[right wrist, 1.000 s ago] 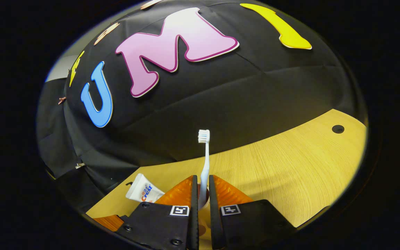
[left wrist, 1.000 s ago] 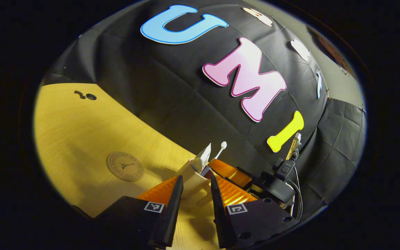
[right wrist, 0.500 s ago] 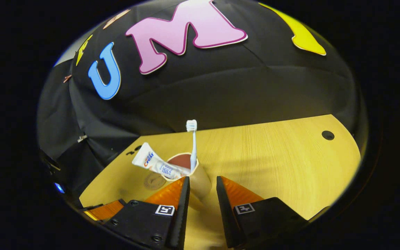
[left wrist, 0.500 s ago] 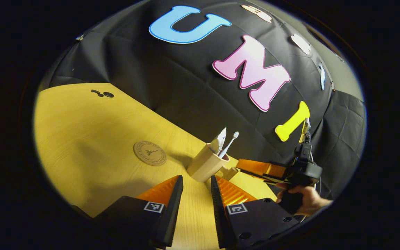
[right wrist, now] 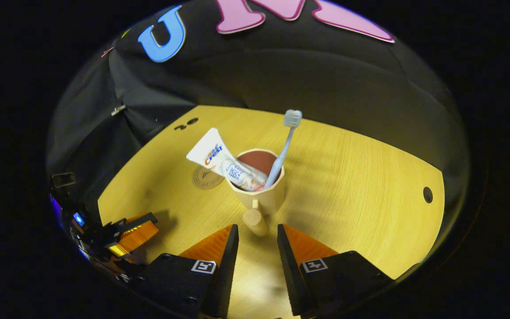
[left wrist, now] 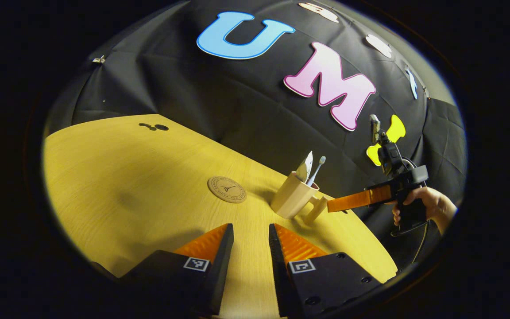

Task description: Put the toothbrush and toothpaste on the desktop into the cup, then pick up the cup and place it on the coaster on the desktop.

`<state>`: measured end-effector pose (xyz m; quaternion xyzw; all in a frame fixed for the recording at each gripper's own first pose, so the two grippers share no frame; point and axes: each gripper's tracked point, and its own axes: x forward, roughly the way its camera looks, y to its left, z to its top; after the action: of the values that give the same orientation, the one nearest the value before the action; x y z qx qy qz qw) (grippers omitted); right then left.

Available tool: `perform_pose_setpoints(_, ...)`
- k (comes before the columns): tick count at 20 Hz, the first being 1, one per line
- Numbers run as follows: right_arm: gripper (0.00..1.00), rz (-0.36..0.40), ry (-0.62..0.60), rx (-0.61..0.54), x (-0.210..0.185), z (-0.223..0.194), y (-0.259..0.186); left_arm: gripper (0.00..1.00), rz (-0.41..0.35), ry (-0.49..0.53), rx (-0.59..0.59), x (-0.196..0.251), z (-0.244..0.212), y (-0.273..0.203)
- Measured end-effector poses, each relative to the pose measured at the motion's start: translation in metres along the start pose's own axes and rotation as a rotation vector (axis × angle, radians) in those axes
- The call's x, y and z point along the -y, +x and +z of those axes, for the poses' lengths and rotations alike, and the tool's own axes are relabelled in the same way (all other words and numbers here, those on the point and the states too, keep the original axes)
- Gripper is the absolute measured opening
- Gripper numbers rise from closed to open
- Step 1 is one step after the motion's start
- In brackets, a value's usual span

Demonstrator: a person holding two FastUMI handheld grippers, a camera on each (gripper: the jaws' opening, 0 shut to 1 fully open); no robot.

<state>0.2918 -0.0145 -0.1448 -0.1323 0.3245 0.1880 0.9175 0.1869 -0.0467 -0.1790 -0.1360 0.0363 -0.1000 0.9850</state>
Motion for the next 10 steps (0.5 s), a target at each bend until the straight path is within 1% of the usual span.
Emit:
perform_pose_setpoints(4, 0.57, -0.08, -0.111, -0.155, 0.0, -0.008, 0.025, 0.51, -0.009, -0.003, 0.003, -0.003, -0.002, -0.013)
perform_pose_setpoints(7, 0.57, -0.1, -0.12, -0.25, 0.004, -0.011, 0.047, 0.51, -0.014, 0.006, 0.002, -0.006, -0.004, -0.018)
perform_pose_setpoints(10, 0.58, -0.121, -0.095, -0.3, 0.009, -0.014, 0.063, 0.51, -0.023, 0.0, -0.003, -0.009, -0.007, -0.023)
